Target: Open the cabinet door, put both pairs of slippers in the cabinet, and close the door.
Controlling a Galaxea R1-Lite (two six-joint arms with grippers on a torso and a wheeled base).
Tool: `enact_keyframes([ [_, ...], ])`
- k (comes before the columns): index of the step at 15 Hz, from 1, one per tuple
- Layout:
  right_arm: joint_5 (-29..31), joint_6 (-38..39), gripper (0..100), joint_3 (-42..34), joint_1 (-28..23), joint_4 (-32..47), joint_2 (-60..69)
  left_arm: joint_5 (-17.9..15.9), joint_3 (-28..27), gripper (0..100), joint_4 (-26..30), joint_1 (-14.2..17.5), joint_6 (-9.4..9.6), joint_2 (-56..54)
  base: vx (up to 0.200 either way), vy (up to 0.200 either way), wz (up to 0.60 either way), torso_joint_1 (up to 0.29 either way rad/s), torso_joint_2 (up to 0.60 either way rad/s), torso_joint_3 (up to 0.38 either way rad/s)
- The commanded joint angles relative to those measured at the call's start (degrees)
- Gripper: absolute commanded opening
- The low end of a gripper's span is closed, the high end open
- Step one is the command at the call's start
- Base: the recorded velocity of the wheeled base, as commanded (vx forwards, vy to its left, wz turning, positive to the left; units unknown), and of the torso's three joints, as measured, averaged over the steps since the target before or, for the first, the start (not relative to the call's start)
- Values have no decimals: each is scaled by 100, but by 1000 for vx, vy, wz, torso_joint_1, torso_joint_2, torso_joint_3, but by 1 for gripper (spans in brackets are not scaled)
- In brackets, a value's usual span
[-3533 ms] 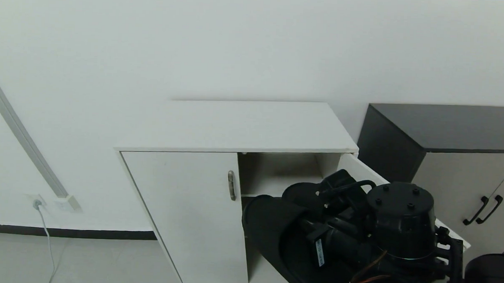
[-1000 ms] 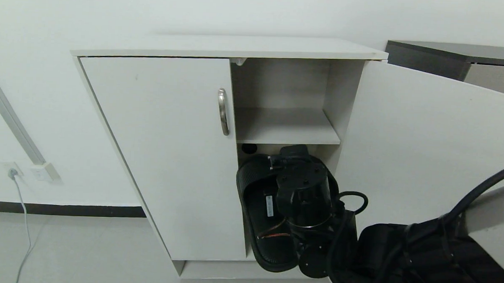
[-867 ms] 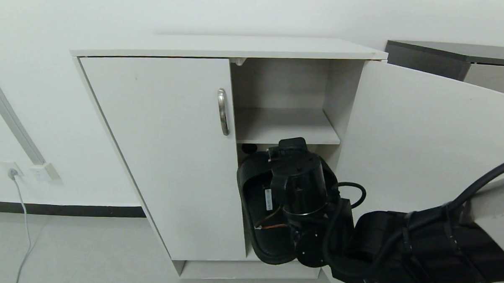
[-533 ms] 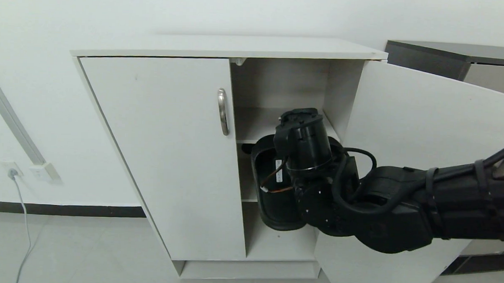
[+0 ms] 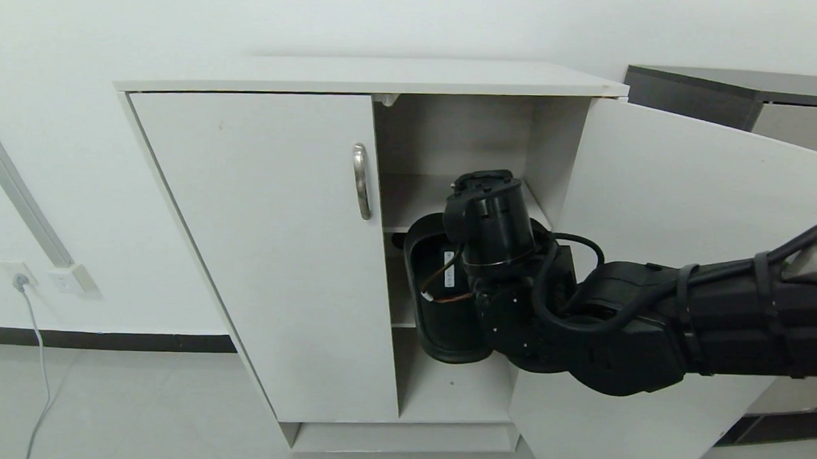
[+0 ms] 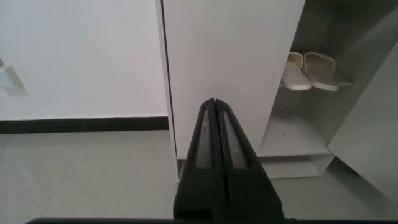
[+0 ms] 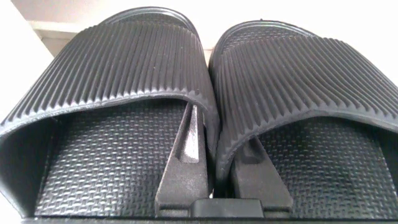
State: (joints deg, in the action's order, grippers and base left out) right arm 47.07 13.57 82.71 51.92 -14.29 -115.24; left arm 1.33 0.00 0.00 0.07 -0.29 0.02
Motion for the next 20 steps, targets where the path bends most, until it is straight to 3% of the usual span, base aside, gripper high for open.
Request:
enact_keyframes([
  [1,-5,41,0,-10,2,-4,-34,-1,0,0,0,1,-6,-2,0,0,0,0,0,0],
  [4,-13,76,0,-36,-33,-4,-43,-1,0,0,0,1,-6,-2,0,0,0,0,0,0],
  [13,4,76,0,-27,-33,-13,-34,-1,0,0,0,1,-6,-2,200,0,0,2,3,3],
  [20,-13,67,0,8,-15,-13,-43,-1,0,0,0,1,-23,-2,0,0,0,0,0,0],
])
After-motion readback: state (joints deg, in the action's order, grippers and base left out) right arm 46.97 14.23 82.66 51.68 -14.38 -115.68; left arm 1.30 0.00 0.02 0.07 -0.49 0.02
